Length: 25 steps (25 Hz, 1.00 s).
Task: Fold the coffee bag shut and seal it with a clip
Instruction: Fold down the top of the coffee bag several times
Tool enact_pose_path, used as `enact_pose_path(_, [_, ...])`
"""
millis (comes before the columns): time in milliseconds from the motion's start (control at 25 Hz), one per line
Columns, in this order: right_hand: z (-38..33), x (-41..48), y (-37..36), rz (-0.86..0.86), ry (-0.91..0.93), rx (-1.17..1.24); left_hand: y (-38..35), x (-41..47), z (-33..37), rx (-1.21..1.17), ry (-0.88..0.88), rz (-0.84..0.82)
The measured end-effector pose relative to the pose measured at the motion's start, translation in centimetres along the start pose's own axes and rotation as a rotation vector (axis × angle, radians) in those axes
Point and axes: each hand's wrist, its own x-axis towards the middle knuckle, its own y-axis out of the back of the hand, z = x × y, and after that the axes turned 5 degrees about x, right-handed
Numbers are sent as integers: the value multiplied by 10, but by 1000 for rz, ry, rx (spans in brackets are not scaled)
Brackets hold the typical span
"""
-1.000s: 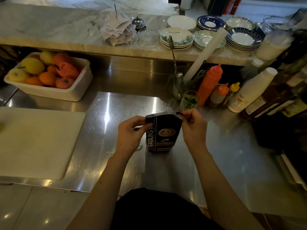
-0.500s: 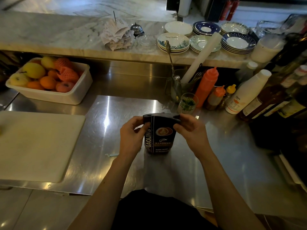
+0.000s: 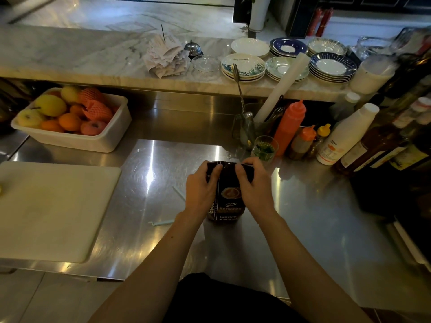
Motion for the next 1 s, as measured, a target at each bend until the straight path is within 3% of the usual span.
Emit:
enact_pose_path(400, [-9, 1, -30, 329, -8, -130, -31, 8, 6, 80, 147, 169])
enact_pose_path(520, [-11, 1, -29, 338, 7, -139, -32, 9, 5, 72, 179, 148])
enact_pose_path(1000, [4, 1, -24, 265, 20, -153, -19, 5, -10, 106, 31, 102])
